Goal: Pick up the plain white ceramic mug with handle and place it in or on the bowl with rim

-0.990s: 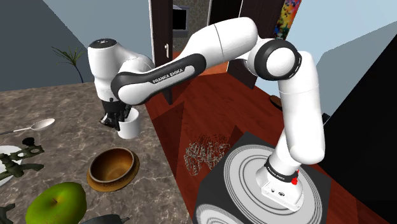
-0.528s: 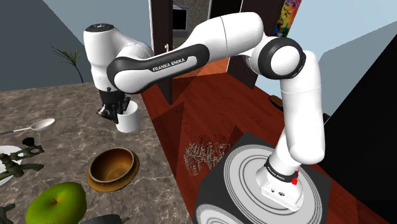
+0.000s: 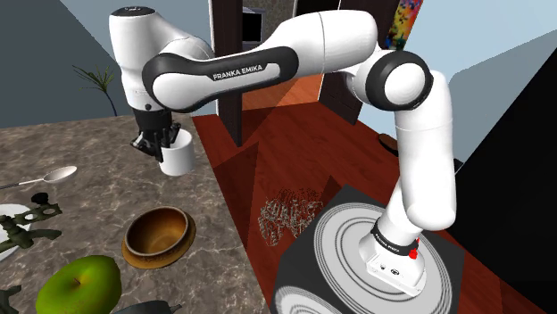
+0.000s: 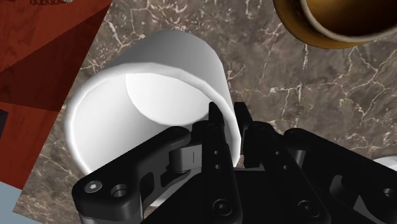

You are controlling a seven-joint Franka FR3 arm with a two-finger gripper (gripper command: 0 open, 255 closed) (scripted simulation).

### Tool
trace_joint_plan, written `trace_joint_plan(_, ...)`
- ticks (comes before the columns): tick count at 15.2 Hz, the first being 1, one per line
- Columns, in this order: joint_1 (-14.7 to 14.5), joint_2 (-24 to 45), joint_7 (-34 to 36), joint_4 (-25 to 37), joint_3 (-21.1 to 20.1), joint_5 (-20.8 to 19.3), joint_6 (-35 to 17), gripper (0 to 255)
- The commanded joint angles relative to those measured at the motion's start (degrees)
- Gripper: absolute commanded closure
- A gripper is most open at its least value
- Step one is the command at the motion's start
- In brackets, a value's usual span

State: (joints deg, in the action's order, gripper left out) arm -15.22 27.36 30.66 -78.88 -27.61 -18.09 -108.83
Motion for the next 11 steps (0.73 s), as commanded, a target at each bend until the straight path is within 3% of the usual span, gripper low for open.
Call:
trace_joint_plan(1,-0.2,-0.1,-0.2,1.4,-0.1,0.1,1.5,255)
trace_joint_plan(8,-1.0,0.1,-1.0,6.8,-0.2,0.3,6.5,255)
trace_joint_plan(11,-3.6,-0.4,2.4,6.7,-1.0,-0.1,7.3,255)
